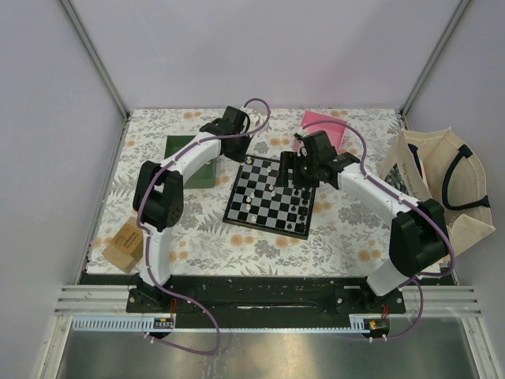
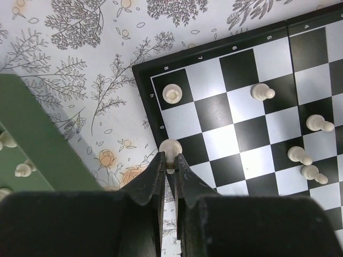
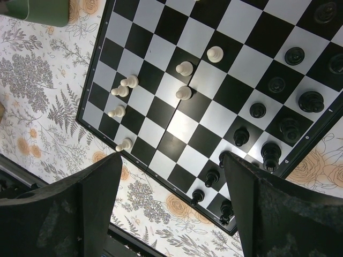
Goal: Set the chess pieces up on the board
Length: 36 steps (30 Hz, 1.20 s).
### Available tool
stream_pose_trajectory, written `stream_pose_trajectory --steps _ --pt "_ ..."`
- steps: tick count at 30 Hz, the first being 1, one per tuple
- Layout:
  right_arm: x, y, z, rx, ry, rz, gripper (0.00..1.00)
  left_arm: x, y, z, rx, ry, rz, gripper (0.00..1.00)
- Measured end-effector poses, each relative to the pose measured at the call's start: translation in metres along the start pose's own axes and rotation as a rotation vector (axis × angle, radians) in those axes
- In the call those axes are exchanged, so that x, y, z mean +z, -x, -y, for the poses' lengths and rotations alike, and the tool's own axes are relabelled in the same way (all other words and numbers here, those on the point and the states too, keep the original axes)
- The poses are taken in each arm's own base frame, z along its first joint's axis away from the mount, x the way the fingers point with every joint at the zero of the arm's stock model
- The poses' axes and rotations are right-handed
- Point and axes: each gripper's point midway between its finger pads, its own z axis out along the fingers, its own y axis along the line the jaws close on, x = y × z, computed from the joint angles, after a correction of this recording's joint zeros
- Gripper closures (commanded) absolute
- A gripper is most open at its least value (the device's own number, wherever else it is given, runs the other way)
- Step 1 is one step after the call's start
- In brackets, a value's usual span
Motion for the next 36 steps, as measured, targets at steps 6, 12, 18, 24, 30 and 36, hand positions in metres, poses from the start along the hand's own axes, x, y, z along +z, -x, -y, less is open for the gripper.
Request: stream_pose_trajectory --steps 6,12,18,24,30,36 --pt "0.0 0.0 0.001 -0.007 0.0 0.0 0.14 0.015 -0.011 0.003 -0.005 -0.006 -0.037 1.0" --pt "0.0 0.001 0.002 -0.011 -0.002 0.002 0.14 0.022 -0.01 0.007 -0.022 -0.014 -0.042 0.99" --pt "0.0 0.002 0.004 -0.008 -0.005 0.004 0.14 0.03 -0.01 0.013 -0.029 -0.025 -0.045 0.99" --pt "-0.001 0.002 0.005 -0.006 -0.007 0.005 0.14 0.036 -0.015 0.014 -0.034 -0.027 -0.061 0.99" --pt "-0.001 0.002 0.005 -0.006 -0.006 0.005 0.14 0.038 -0.014 0.014 -0.036 -0.027 -0.059 0.93" --pt "-0.001 0.002 0.005 -0.006 -0.006 0.005 0.14 0.038 -0.011 0.014 -0.043 -0.026 -0.052 0.82"
